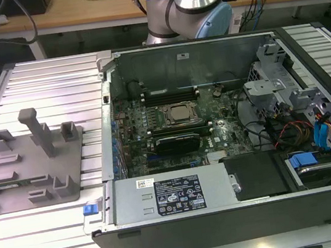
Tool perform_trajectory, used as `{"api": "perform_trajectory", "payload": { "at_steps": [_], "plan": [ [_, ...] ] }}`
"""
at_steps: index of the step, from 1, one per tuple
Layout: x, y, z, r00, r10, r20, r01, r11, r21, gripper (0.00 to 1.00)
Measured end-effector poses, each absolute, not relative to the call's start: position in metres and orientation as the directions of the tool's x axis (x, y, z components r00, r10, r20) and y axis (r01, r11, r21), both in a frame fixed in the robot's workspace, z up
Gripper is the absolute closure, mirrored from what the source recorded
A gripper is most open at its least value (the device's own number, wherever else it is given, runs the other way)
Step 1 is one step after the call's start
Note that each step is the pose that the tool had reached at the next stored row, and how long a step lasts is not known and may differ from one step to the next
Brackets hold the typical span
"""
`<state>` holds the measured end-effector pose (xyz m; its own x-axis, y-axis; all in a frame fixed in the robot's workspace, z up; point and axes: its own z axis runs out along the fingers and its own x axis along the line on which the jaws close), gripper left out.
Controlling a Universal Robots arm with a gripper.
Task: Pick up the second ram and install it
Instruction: 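Pick up the second ram and move it above second insertion slot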
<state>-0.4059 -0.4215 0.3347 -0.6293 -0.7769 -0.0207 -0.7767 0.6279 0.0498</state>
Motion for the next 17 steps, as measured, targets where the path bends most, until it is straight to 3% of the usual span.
{"api": "perform_trajectory", "payload": {
  "at_steps": [11,17],
  "plan": [
    [-0.4060,-0.4218,0.3293,-0.362,-0.932,-0.020,-0.931,0.361,0.050,0.92],
    [-0.4059,-0.4218,0.3279,-0.360,-0.933,-0.021,-0.932,0.358,0.050,0.92]
  ]
}}
